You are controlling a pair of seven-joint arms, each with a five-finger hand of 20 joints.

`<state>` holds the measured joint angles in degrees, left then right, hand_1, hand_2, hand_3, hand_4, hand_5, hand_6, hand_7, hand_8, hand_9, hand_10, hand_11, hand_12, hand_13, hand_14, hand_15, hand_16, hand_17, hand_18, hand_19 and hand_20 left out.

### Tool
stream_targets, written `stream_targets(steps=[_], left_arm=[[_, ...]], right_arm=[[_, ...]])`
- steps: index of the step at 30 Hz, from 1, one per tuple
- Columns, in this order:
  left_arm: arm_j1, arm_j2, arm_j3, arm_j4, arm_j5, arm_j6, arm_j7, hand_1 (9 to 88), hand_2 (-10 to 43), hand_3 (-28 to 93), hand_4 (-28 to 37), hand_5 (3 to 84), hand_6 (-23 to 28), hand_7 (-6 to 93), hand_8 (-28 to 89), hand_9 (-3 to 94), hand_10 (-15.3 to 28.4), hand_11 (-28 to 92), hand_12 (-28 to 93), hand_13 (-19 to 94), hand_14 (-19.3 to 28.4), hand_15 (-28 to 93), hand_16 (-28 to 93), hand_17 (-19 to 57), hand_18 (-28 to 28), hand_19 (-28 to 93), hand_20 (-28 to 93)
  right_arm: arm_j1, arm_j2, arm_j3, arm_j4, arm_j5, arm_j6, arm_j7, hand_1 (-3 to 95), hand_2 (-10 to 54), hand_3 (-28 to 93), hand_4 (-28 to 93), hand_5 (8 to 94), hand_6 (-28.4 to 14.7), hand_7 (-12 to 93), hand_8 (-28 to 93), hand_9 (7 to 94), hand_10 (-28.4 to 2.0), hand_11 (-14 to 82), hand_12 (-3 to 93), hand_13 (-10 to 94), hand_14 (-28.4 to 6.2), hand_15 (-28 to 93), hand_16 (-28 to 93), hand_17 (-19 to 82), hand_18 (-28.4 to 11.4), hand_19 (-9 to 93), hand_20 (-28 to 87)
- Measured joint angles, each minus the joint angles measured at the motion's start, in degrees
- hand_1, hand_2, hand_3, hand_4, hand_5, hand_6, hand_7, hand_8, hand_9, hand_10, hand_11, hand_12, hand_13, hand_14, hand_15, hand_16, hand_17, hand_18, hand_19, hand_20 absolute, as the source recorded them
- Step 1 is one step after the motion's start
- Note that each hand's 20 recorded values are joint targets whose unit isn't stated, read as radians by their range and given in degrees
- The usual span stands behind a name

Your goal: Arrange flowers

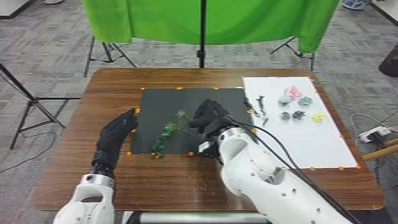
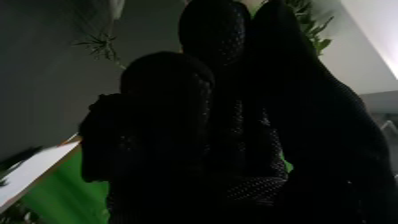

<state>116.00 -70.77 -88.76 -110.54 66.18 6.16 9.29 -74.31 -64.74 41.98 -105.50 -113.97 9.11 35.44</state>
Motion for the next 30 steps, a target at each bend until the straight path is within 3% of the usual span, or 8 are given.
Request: stream_targets(steps=[8,15,21,30], left_arm=[[0.00,0.00,0.01,-0.01,0.05,-0.21,-0.08,26.1,-3.9,64,-22.2,38.8,2.9,9.3,-6,36.1,11.4,11,13,27,15.8,15,3,-0.4,13.1,5,17],[0.00,-0.04,0.01,-0.02,0.06,-0.38,-0.32,26.1,-3.9,64,-22.1,38.8,2.9,9.3,-6,36.1,11.3,11,13,27,15.8,15,3,-0.4,13.1,5,17],[-0.06,-0.13,0.03,-0.01,0.15,-0.86,-0.51,26.0,-3.9,64,-21.9,38.7,2.9,9.3,-6,36.0,11.3,11,13,27,15.9,15,3,-0.4,13.1,5,17],[-0.09,-0.15,0.06,-0.01,0.22,-1.26,-0.75,26.1,-3.9,64,-21.9,38.7,2.8,9.2,-6,35.9,11.2,11,13,27,15.8,15,3,-0.4,13.1,5,17]], right_arm=[[0.26,-0.54,-2.21,0.99,0.35,-0.20,0.10,60.7,-9.5,52,-15,83.4,0.6,21,19,90.8,-8.8,26.0,39.2,88,-3.6,57,33,57,-15.6,93,52],[0.03,-0.83,-2.84,1.50,2.32,0.27,0.70,55.2,-9.5,45,-12,79.4,-0.9,18,17,88.9,-10.9,34.4,27.2,89,-3.7,57,33,58,-15.5,93,53],[0.28,-0.93,-3.16,2.11,5.99,0.76,0.46,46.1,-9.5,55,-18,77.7,-0.7,19,12,88.6,-11.4,34.5,27.0,89,-4.0,56,34,58,-15.6,93,53],[0.54,-1.02,-3.30,2.89,5.10,1.36,-0.21,43.8,-9.5,58,-20,76.7,-0.7,19,8,88.1,-11.7,34.7,27.0,88,-4.2,56,33,57,-15.8,93,53]])
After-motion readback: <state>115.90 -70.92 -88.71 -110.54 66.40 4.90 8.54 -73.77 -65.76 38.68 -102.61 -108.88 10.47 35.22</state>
